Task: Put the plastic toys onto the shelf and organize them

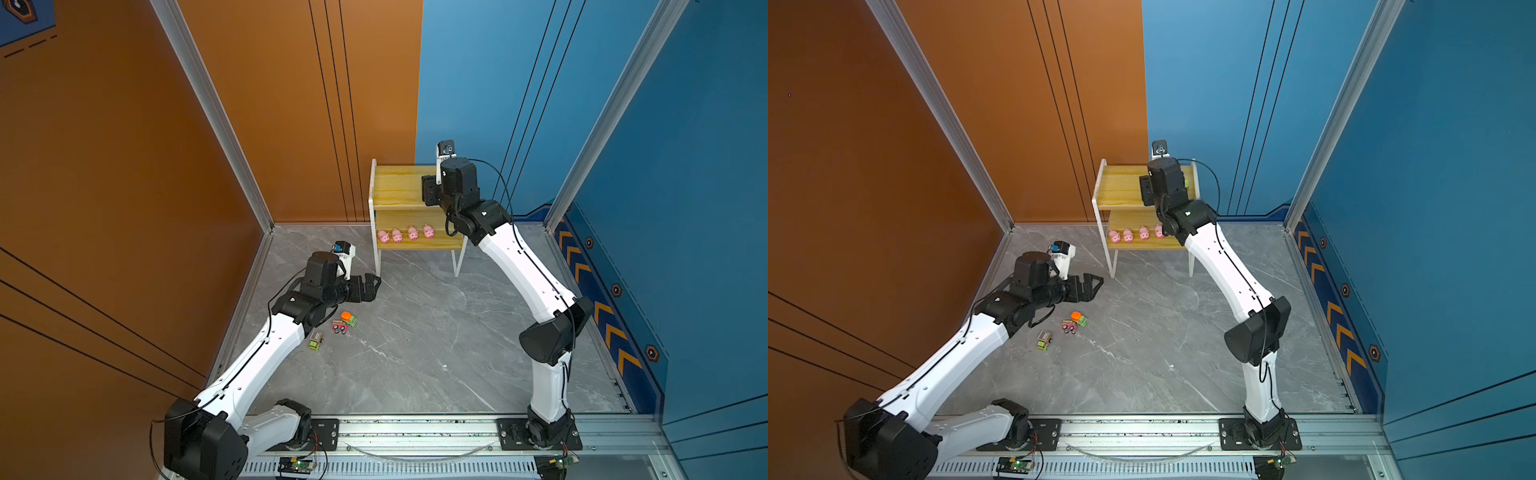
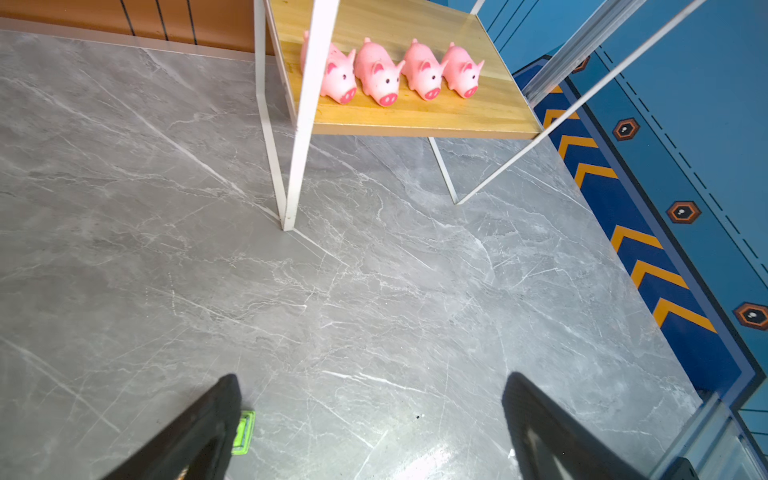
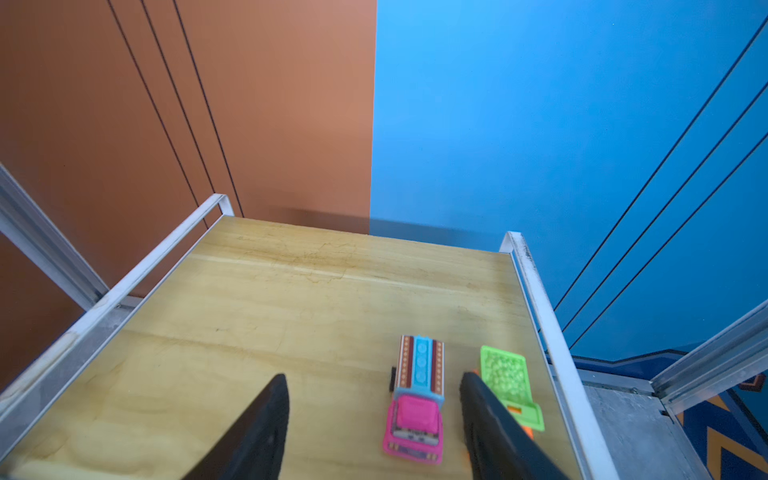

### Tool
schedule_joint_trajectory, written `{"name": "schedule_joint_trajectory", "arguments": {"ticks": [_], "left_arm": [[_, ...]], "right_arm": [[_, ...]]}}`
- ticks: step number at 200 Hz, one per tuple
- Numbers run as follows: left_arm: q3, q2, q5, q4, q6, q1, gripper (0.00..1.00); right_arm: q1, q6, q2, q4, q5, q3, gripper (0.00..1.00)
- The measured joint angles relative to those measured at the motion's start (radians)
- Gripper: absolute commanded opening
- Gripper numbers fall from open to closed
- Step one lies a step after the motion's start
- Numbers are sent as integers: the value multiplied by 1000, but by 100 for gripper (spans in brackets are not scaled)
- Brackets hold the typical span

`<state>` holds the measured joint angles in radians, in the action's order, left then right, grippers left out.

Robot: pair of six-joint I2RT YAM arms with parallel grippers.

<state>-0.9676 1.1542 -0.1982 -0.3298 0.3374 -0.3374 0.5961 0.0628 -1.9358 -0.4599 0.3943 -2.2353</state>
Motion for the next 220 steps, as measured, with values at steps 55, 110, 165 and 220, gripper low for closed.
{"name": "schedule_joint_trajectory", "arguments": {"ticks": [55,110,165,220], "left_arm": [[0,9,44,-3,9,146,98],[0,85,71,-14,78,335,98],[0,154,48,-29,139,444,98],[-2,180,11,-31,177,477,99]], "right_arm": [[137,-99,439,254,-12,532,73],[330,-134,657,507,-153,1131,72],[433,-62,508,753,-274,1453,72],[433,32,221,1007,-356,1435,68]]}}
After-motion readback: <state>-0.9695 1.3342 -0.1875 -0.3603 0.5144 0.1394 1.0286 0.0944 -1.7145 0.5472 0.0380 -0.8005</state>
